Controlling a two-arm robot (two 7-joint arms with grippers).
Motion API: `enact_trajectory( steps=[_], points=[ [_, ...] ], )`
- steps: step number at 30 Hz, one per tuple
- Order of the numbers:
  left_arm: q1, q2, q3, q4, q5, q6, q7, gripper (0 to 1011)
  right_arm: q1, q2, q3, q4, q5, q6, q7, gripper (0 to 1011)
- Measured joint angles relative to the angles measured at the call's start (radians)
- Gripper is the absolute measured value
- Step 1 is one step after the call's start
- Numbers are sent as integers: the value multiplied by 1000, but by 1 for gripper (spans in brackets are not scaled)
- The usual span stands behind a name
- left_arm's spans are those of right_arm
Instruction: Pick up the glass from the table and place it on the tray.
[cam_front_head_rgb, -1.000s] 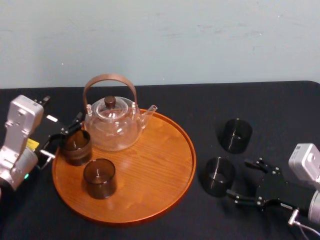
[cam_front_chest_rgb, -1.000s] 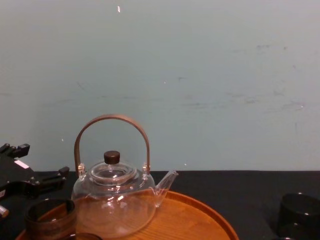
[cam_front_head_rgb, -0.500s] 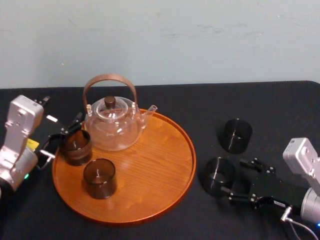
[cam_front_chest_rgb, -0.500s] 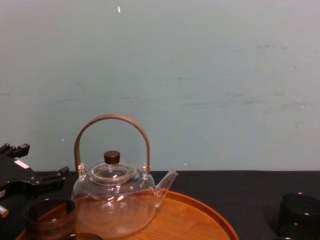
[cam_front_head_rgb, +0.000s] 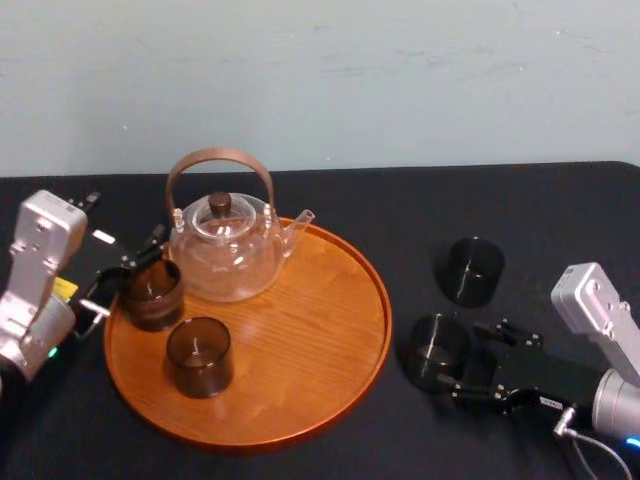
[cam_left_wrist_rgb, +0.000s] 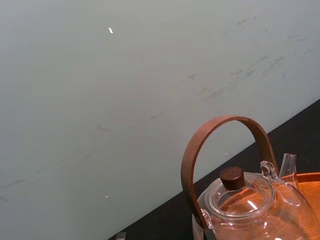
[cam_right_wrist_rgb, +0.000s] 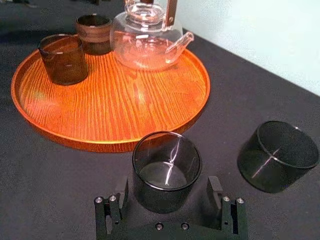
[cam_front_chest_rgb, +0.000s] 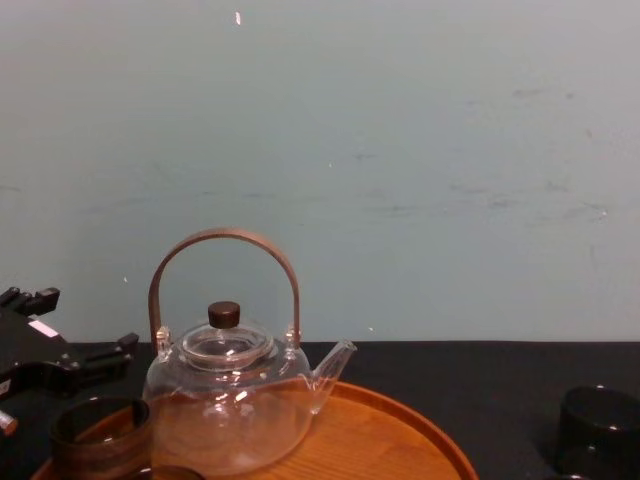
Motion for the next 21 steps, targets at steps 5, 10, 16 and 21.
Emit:
enact_trajectory(
  steps=[5,10,16,21],
  points=[
    [0,0,0,0,0,0,0,1001,16,7,-14,4,-6,18,8,1002],
    [0,0,0,0,0,0,0,1001,36,7,-24,12,-6,36,12,1002],
    [0,0,0,0,0,0,0,1002,67,-3,-42,33,-5,52,17,1002],
    [0,0,0,0,0,0,0,1001,96,-14,-61,53,-6,58,26,1002]
  ],
)
